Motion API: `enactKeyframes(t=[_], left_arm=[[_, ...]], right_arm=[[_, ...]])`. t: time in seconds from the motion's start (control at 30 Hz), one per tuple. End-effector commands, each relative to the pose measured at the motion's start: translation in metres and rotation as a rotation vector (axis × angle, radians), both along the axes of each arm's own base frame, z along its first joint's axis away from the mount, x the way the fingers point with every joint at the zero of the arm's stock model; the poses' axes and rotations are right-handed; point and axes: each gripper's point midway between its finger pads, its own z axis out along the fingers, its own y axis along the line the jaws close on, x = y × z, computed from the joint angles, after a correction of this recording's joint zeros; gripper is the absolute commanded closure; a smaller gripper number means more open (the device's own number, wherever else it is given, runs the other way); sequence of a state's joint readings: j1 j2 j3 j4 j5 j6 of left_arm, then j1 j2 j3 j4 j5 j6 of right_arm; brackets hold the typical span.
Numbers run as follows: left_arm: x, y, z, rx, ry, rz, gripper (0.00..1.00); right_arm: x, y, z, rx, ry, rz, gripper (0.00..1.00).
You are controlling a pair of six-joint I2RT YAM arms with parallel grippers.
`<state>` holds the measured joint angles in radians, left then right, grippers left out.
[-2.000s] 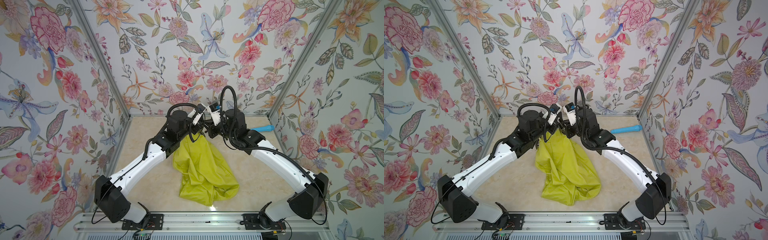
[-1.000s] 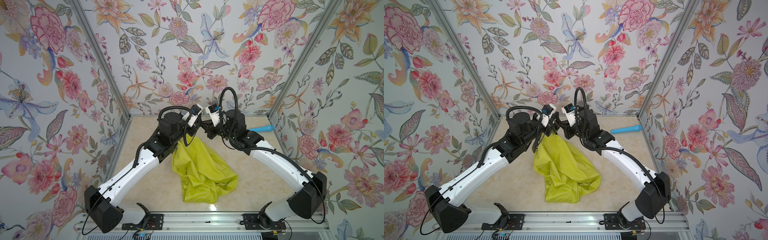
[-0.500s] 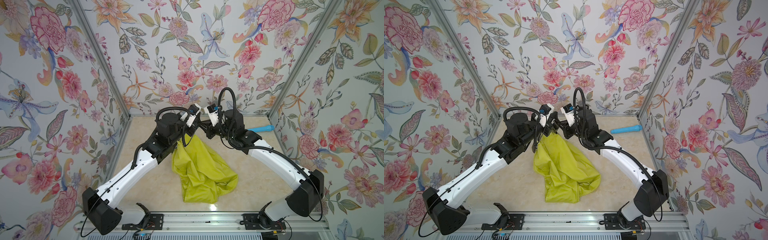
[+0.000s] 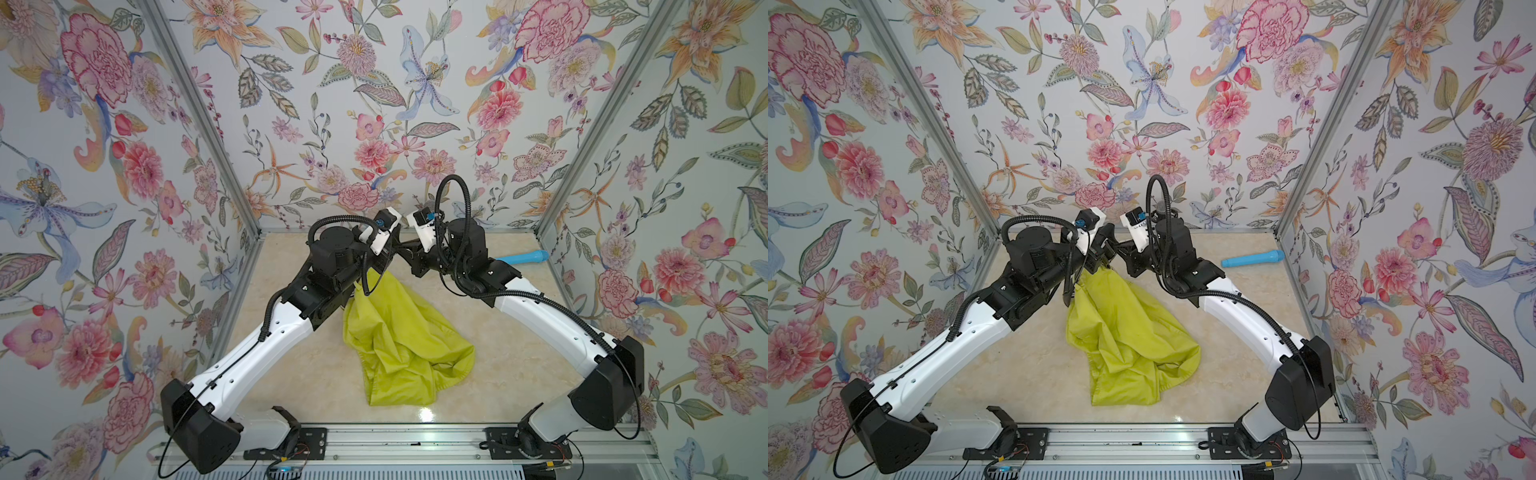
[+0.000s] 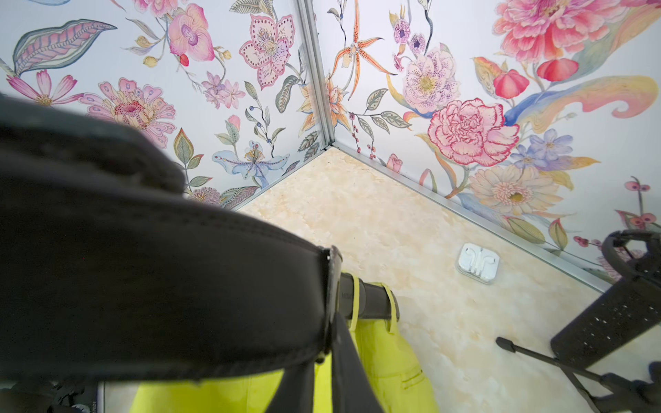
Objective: Remove the belt from the trousers
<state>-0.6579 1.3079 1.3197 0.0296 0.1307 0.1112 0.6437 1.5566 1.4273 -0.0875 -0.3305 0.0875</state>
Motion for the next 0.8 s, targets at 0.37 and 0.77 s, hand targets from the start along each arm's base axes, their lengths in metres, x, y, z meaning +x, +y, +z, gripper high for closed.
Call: enactKeyframes(t=[0.37, 0.77], left_arm=[[-0.104, 0.03, 0.182, -0.378, -0.469, -0.237, 1.0], [-0.113, 0.033, 0.193, -0.409, -0.502, -0.267, 1.0]], right_arm=[[0.021, -0.034, -0.125, -0.215, 0.292, -0.151, 0.87], [0.02, -0.033, -0.14, -0.223, 0.33, -0.134, 0.86]])
